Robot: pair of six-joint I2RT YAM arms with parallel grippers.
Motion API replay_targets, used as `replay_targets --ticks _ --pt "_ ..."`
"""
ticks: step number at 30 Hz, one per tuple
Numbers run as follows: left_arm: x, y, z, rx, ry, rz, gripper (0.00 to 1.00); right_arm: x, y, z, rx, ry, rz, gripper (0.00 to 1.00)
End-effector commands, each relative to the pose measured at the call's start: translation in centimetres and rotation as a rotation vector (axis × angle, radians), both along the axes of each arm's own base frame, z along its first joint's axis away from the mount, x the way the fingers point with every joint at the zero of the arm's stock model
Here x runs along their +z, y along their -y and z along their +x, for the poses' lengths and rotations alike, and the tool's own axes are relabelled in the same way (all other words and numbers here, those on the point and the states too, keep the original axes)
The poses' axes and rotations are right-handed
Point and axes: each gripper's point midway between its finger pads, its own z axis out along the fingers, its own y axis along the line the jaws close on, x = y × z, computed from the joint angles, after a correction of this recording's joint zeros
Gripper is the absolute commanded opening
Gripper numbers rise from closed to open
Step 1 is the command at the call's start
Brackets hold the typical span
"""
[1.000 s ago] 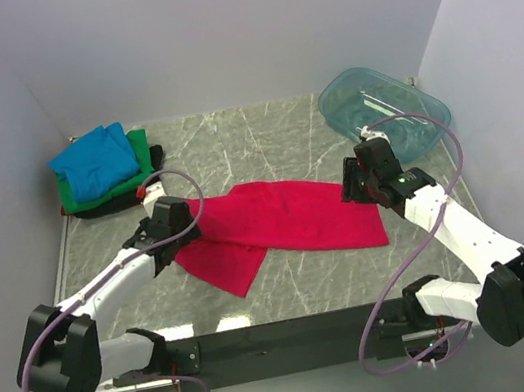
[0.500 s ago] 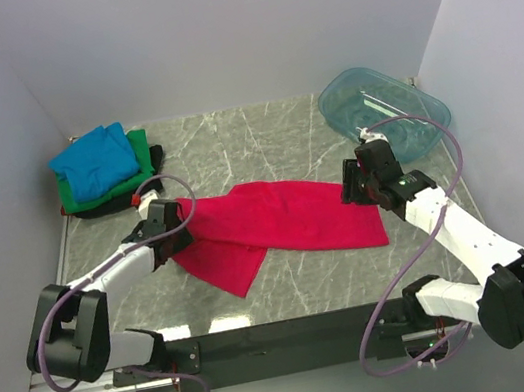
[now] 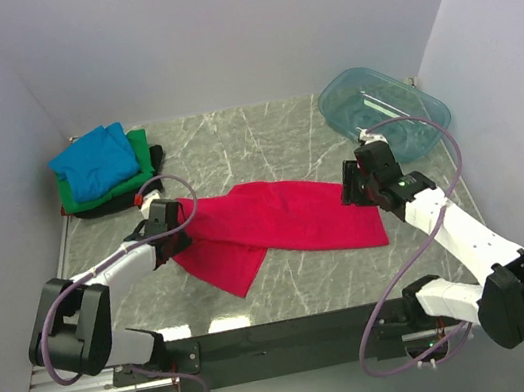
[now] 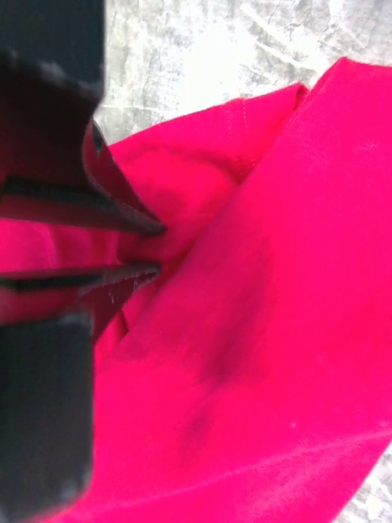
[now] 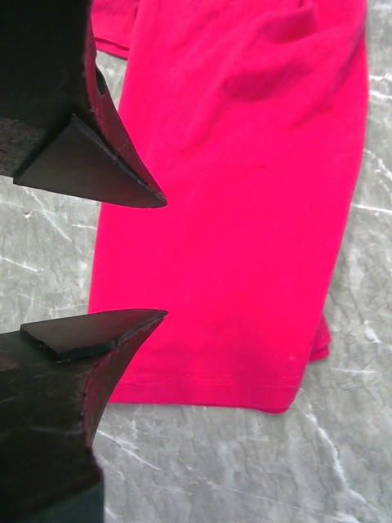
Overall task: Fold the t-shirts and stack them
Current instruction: Flatten the tshirt out
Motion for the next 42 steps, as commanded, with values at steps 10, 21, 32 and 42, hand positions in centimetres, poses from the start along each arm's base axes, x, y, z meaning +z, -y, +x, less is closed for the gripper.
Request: replay_targets --ticks 10,21,32,42 --pt "6.5 0.7 1.7 -0.003 0.165 -0.065 0.05 0.5 -0.9 -0.1 0.04 0.029 0.019 0.6" --pt "19.1 0.4 3.9 0.005 0.419 -0.095 0.01 -3.5 -7.5 -4.5 0.236 -0.081 0.094 0.59" --pt "22.5 -1.5 5.5 0.025 0.486 -0.083 0.0 -7.4 -7.2 -6.0 0.225 -0.199 -0.005 0.6" --pt "24.1 -1.9 5.3 0.018 0.52 -0.095 0.01 -10.8 -7.0 -5.6 0.175 -0.281 -0.062 0.61"
